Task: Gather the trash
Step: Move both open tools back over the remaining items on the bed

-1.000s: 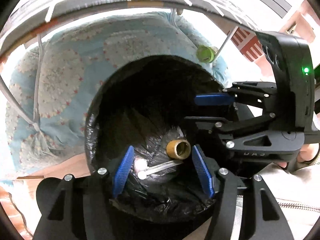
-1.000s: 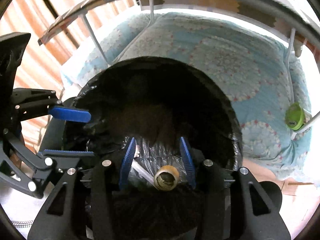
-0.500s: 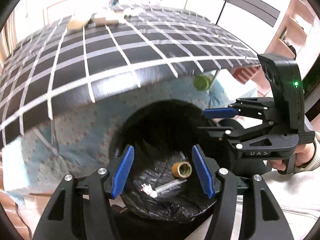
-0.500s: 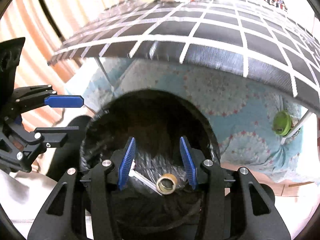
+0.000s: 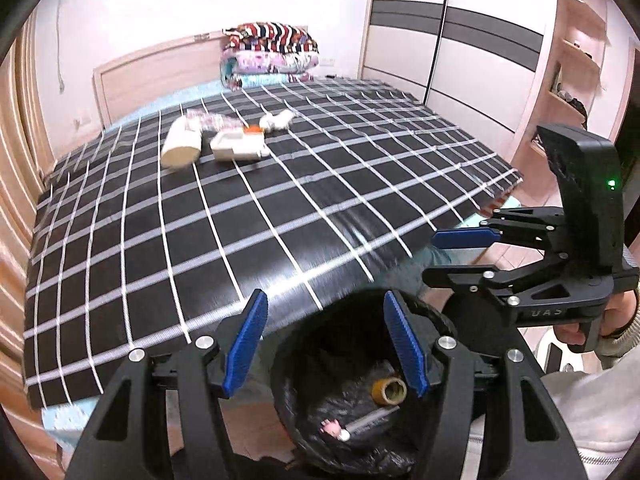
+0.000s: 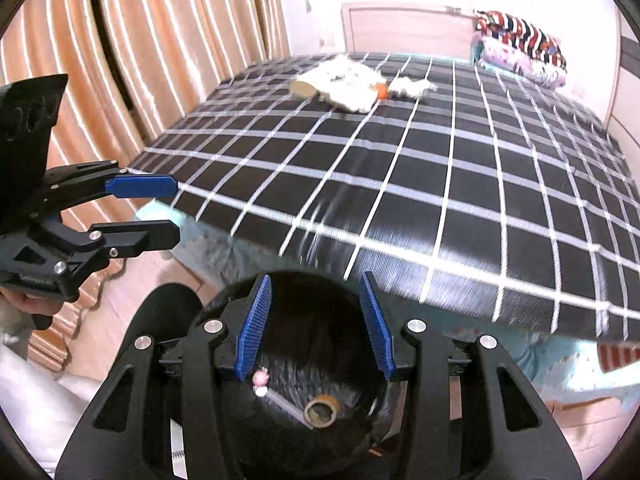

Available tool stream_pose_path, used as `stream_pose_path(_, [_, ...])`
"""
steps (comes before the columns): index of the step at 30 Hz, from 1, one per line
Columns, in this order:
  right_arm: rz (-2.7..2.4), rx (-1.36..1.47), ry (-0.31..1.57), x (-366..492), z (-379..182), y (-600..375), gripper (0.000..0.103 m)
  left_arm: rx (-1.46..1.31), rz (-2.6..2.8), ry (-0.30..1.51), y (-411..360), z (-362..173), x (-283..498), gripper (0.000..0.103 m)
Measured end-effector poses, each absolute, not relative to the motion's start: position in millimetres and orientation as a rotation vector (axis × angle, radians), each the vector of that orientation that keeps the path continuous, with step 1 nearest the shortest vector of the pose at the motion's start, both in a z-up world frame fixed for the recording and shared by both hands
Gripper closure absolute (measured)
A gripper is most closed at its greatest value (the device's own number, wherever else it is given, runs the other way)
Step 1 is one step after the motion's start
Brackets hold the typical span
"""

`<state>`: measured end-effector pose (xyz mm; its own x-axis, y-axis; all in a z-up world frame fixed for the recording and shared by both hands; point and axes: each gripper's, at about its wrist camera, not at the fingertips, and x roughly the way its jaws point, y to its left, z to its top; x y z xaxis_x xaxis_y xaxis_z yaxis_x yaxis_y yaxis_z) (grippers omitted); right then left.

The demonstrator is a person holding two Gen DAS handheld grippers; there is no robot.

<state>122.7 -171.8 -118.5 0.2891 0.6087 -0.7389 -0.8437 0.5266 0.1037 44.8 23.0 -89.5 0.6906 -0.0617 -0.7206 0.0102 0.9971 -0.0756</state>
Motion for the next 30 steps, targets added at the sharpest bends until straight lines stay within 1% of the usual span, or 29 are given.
stream_pose_path(8, [0.955, -0.333, 0.709, 149, -88, -167, 0.057, -0.102, 0.001, 0.75, 48, -72, 64, 0.045])
stream_pose_path(15, [0.932, -0.338, 0.668, 179, -75, -154, 0.057, -0.103, 0.033, 0.717, 69, -57, 95, 0.045])
stream_pose_path(21, [0.923, -0.315, 0.656, 205, -71, -139, 0.057, -0.12, 0.035, 0.742, 95, -53, 132, 0.046])
stream_pose_path(27, [0.897, -0.361, 0.642, 227, -68, -119, 0.057, -0.117, 0.027, 0.757, 112, -51, 168, 0.046])
stream_pose_path(30, [0.895, -0.358, 0.644, 241, -67, -109, 0.057, -0.125, 0.032, 0.769, 121, -51, 185, 0.052])
